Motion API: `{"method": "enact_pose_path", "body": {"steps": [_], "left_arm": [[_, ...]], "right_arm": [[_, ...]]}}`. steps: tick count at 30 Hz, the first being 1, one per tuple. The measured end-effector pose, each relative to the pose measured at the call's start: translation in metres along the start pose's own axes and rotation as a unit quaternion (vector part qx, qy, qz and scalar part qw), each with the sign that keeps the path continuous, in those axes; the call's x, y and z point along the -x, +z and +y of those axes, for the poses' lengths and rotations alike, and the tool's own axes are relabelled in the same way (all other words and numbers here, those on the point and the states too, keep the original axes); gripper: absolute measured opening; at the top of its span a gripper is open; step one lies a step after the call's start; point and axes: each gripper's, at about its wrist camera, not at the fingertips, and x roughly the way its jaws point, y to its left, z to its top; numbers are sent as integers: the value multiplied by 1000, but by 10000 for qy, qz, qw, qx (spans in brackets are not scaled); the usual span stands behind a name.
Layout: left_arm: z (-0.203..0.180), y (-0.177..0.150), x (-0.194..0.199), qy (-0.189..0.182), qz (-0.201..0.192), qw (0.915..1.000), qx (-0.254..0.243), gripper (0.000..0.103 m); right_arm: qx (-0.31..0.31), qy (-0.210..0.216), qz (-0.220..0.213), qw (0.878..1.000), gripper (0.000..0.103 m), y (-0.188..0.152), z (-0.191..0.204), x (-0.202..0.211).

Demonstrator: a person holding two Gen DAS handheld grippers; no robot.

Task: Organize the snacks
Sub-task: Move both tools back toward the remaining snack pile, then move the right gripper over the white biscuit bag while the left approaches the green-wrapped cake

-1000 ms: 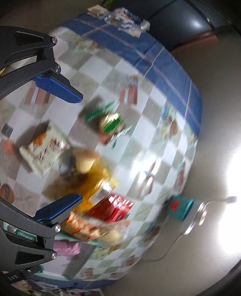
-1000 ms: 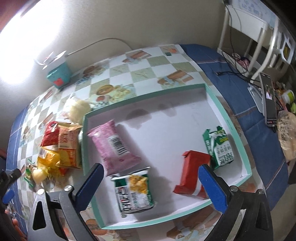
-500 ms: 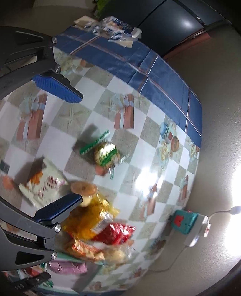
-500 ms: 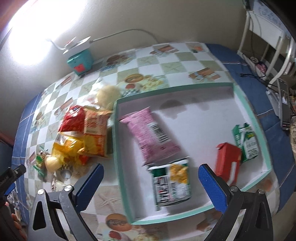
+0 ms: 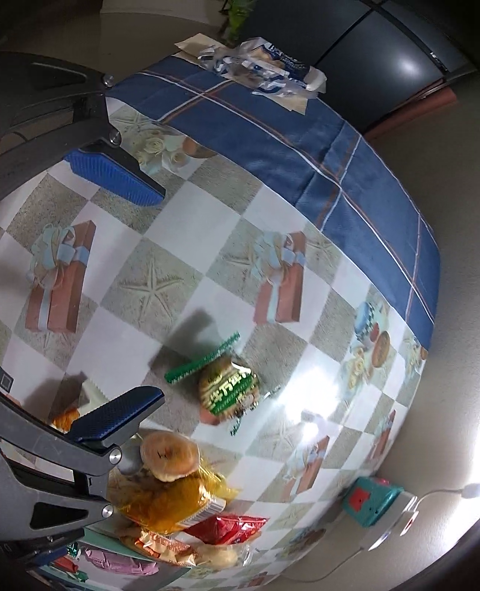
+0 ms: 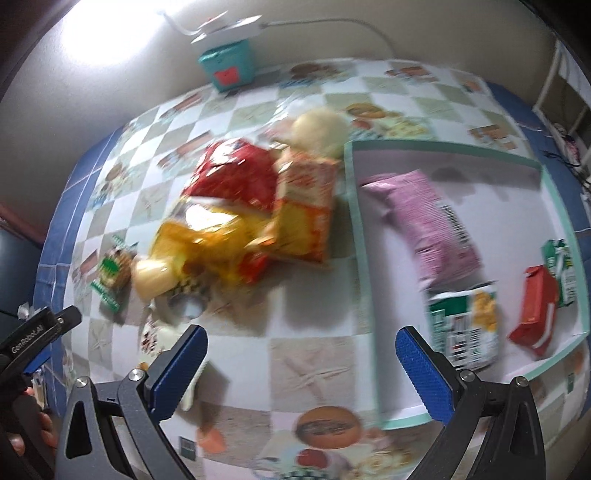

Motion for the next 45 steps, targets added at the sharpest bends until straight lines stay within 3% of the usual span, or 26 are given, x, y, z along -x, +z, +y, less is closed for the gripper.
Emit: {"method": "enact_pose_path", "body": {"steps": [12, 20, 31, 41, 45], "left_arm": [[18, -2, -31, 230, 422, 9987, 179, 98], [39, 0, -32, 320, 378, 9972, 562, 98], [41, 4, -37, 220, 387, 9973, 577, 98], [34, 0, -35, 20, 419, 9979, 491, 98], [29, 1, -35, -68, 432, 9981, 429, 98]], "right_arm": [[29, 316, 356, 9989, 103, -14, 54, -30], [174, 274, 448, 9985, 103, -18, 82, -45], [505, 106, 553, 9971, 103, -24, 116, -66], [654, -170, 567, 9961, 101, -22, 99, -68], [655, -156, 533, 9963, 90, -18, 87, -65]]}}
